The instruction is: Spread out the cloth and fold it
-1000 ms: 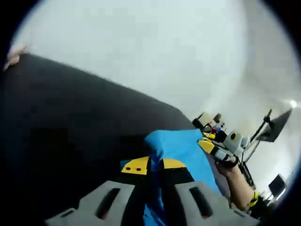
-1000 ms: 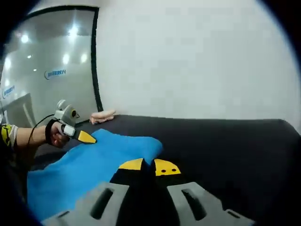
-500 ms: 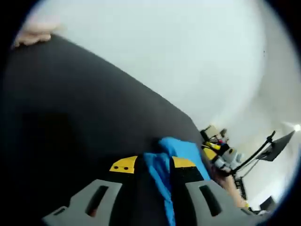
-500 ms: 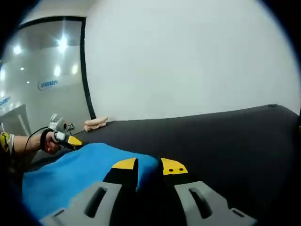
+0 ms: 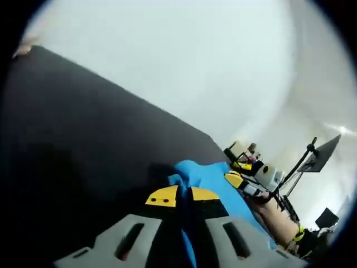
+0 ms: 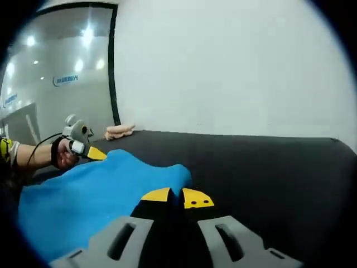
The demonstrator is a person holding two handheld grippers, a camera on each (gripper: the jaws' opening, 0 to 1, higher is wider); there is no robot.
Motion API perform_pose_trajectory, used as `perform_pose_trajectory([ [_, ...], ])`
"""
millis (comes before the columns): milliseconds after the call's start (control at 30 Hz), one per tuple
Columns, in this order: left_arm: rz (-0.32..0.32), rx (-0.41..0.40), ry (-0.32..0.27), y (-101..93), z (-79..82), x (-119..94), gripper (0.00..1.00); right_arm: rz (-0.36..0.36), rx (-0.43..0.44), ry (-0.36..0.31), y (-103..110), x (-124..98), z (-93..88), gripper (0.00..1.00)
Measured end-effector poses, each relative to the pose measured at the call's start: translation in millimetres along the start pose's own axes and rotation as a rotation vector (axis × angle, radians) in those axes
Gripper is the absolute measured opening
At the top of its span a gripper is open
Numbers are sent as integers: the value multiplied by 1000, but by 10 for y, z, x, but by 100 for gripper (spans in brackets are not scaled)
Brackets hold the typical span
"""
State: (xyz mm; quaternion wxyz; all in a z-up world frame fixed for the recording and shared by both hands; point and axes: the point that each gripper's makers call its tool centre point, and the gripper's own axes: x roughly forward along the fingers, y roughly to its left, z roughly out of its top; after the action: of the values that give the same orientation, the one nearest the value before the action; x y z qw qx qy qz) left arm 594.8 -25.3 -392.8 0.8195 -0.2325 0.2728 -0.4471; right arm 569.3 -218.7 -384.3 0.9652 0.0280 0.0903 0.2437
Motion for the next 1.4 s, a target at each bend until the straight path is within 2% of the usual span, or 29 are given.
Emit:
perform_pose_trajectory([
  [100, -22, 2, -39, -78, 208, 4, 3, -13, -29, -2, -36, 76, 98, 5],
  [167, 16, 61, -49, -14, 324, 25, 3, -42, -61, 0, -110, 147, 124, 5],
  [233, 56, 86, -42, 118, 360, 92, 4, -63, -64, 2, -137, 224, 119, 5],
  [267, 68, 79, -29, 194, 333, 132, 4, -65, -61, 8, -166, 274, 105, 5],
  [300, 86, 36, 13, 320, 213, 199, 5, -75, -47, 33, -190, 319, 25, 5],
  [367, 105, -62, 25, 469, 79, 203, 6, -73, -24, 78, -170, 341, -161, 6],
  [400, 103, -68, 23, 486, 67, 192, 8, -81, -14, 91, -176, 321, -208, 7],
  [467, 90, -122, -56, 491, 138, 48, 8, -101, 18, 58, -205, 179, -155, 15],
  [500, 97, -203, -97, 468, 202, -78, 8, -109, 35, 15, -226, 51, -52, 16],
  [533, 81, -232, -110, 413, 219, -175, 8, -109, 36, 10, -224, -2, -25, 16],
  [567, 5, -172, -82, 227, 189, -357, 8, -85, 33, 0, -155, -176, 53, 16],
  [633, -47, -111, -42, -112, -35, -695, 11, -27, 35, -13, 61, -511, 137, 16],
  [667, -74, -101, -29, -241, -133, -825, 18, -13, 35, -3, 162, -661, 129, 16],
  [700, -103, -101, -9, -379, -266, -950, 31, 43, 6, -4, 385, -885, 114, 16],
  [733, -116, -100, 36, -539, -506, -1135, 40, 70, -12, -8, 510, -1024, 82, 17],
  [767, -113, -86, 72, -625, -684, -1254, 43, 74, -8, 3, 662, -1230, 4, 17],
  [800, -133, -30, 88, -758, -907, -1401, 39, 104, -27, 19, 806, -1365, -68, 17],
  [833, -140, -15, 94, -834, -1035, -1488, 36, 117, -26, 16, 912, -1469, -126, 17],
  [900, -203, 39, 92, -1054, -1299, -1638, 35, 138, -19, 32, 1144, -1680, -300, 17],
  [933, -183, 81, 119, -1052, -1425, -1674, 34, 136, -18, 49, 1245, -1767, -405, 17],
  [1033, -89, 192, 130, -909, -1519, -1596, 26, 107, -67, 74, 1340, -1820, -602, 17],
  [1133, -71, 238, 153, -881, -1574, -1484, 26, 106, -65, 89, 1409, -1779, -736, 17],
  [1167, -31, 261, 144, -828, -1556, -1450, 26, 87, -95, 104, 1395, -1768, -783, 17],
  [1233, -14, 328, 112, -813, -1496, -1414, 25, 70, -151, 119, 1381, -1774, -818, 17],
  [1300, -11, 350, 100, -843, -1478, -1385, 25, 82, -121, 111, 1416, -1809, -800, 17],
  [1367, -5, 372, 101, -859, -1489, -1346, 25, 124, -40, 85, 1489, -1822, -738, 17],
  [1400, 8, 389, 106, -836, -1493, -1323, 25, 137, -29, 82, 1509, -1828, -725, 19],
])
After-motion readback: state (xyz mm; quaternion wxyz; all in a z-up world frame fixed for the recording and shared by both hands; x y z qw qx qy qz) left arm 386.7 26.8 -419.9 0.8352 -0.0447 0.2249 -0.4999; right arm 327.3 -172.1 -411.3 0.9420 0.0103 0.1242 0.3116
